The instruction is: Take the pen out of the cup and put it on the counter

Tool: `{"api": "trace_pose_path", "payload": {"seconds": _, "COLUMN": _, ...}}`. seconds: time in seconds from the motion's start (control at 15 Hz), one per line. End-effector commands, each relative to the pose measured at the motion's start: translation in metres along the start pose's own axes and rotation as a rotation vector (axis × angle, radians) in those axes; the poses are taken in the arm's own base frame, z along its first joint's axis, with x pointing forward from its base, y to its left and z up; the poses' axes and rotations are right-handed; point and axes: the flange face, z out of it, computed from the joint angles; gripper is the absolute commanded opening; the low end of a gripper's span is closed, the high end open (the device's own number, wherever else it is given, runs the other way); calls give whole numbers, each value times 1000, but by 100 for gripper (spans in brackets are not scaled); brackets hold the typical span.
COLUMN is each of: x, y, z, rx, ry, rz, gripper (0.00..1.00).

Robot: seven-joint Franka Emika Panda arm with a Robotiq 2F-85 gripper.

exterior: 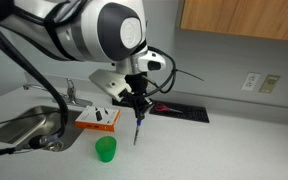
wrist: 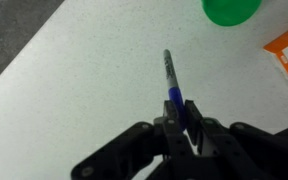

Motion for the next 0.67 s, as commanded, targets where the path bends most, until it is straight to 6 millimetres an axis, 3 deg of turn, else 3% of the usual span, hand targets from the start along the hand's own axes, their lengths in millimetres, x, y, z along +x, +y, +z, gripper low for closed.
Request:
{"api": "trace_pose_path", "payload": {"seconds": 0.0, "x": 23, "y": -5, "z": 42, "rx": -101, "ry": -39, "rz": 10, "gripper": 3}}
{"api": "trace_pose_path", "payload": {"seconds": 0.33, "x": 33, "y": -33, "z": 126, "rx": -204, "ry": -117, "rz": -34, "gripper": 3}}
{"api": "trace_pose_path", "payload": {"seconds": 0.47, "x": 41, "y": -45, "z": 147, "rx": -188, "ry": -153, "rz": -33, "gripper": 3}}
{"api": "trace_pose_path", "payload": {"seconds": 0.6, "x": 50, "y": -56, "z": 156, "rx": -160, "ry": -158, "rz": -25, "gripper": 3}}
